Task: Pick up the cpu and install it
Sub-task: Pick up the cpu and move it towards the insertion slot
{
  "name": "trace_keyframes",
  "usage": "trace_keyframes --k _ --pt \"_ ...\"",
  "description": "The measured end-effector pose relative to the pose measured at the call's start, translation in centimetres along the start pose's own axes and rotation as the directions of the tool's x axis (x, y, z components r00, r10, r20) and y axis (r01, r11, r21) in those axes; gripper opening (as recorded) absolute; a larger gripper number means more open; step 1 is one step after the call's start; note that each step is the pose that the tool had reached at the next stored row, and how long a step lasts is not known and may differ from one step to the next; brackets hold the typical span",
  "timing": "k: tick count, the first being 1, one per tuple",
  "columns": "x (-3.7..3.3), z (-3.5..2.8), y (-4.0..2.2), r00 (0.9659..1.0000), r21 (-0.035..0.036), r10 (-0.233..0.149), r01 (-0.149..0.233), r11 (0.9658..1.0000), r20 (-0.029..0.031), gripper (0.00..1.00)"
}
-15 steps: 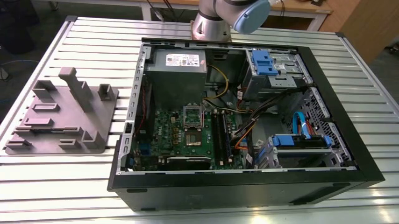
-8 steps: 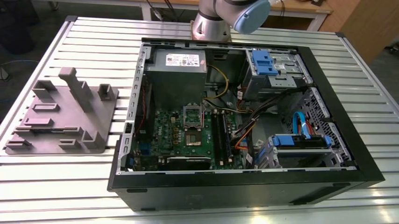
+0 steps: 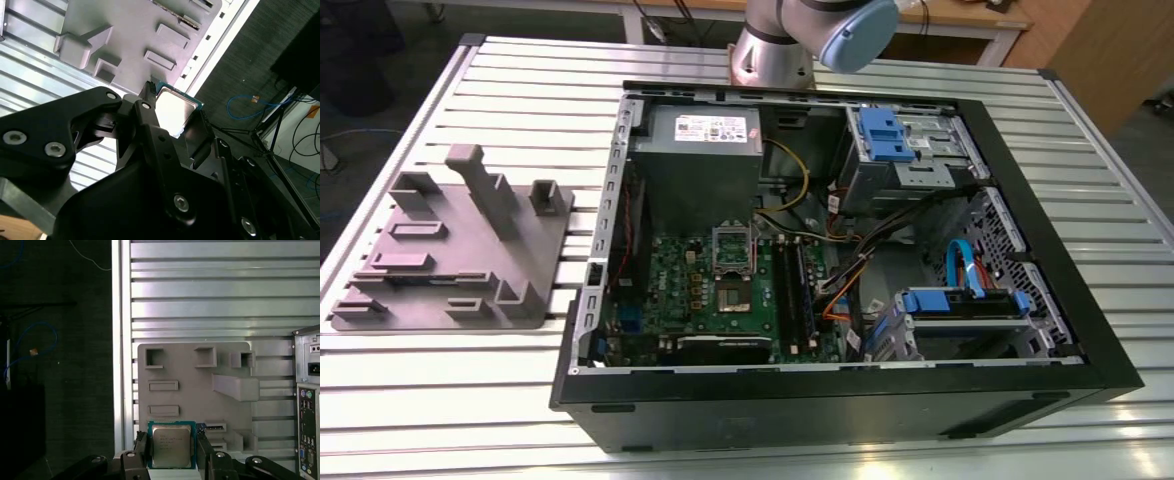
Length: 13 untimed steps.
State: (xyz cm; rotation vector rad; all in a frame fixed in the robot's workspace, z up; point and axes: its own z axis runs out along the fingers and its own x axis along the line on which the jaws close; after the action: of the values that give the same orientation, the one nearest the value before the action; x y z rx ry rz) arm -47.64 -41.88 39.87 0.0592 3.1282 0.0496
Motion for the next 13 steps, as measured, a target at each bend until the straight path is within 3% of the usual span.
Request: trace_keyframes --k 5,13 --pt "-0.04 -0.06 0.01 1.0 0.0002 0.0 0.0 1.0 -0.0003 0.47" --pt "-1.33 -0.03 0.05 1.0 0.0002 0.0 0.0 1.0 -0.0002 0.47"
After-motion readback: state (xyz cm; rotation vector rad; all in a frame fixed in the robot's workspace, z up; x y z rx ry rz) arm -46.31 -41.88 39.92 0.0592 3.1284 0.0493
